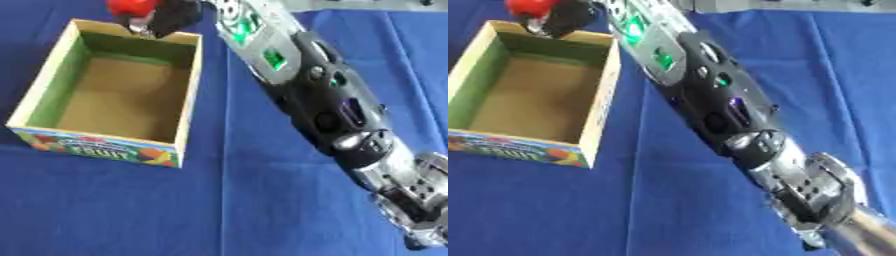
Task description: Pick up objects on the table and place them in the box.
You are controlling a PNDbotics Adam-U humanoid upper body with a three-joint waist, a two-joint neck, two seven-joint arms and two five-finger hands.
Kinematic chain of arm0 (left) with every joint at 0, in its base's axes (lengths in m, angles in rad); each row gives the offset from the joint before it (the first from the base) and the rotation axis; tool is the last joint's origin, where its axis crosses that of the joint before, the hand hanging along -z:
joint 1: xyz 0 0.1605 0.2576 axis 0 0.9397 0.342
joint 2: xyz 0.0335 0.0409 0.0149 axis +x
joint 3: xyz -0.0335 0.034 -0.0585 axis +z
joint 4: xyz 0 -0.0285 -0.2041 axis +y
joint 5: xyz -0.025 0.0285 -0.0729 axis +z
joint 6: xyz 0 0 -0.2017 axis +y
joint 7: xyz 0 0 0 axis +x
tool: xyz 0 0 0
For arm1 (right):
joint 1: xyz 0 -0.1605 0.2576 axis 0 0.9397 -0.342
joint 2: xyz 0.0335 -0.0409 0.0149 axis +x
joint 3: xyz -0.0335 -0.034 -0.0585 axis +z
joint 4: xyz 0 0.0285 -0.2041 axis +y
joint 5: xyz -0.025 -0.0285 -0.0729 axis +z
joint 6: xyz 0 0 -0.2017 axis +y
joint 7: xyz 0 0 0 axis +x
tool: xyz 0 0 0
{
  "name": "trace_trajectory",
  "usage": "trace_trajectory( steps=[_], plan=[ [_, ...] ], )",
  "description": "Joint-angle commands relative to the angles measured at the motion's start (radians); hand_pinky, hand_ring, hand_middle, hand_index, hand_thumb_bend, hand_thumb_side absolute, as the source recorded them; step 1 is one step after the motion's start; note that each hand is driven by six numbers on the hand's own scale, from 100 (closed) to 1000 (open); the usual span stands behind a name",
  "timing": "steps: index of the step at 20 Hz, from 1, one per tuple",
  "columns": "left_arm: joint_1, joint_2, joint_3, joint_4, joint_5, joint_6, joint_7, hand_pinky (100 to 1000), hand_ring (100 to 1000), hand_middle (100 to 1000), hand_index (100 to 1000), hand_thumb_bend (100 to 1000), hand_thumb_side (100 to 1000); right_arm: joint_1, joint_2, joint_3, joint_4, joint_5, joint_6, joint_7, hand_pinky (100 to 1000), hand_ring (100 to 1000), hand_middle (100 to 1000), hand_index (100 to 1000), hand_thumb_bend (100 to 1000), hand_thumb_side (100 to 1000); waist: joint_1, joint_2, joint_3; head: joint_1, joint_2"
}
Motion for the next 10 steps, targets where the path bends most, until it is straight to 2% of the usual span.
trace_trajectory(
  steps=[1,10],
  plan=[
    [-0.014,0.009,0.006,-0.019,-0.003,-0.009,0.017,605,847,793,753,100,995,-0.011,0.025,0.001,0.023,0.047,-0.012,-0.025,551,530,377,532,100,399,0.005,-0.018,0.003,0.002,-0.008],
    [-0.03,0.011,0.001,-0.019,-0.003,-0.046,0.032,607,846,791,753,100,989,0.005,0.075,0.027,0.124,0.167,-0.068,0.029,574,554,387,533,100,393,0.002,-0.01,0.012,-0.008,-0.014]
  ],
)
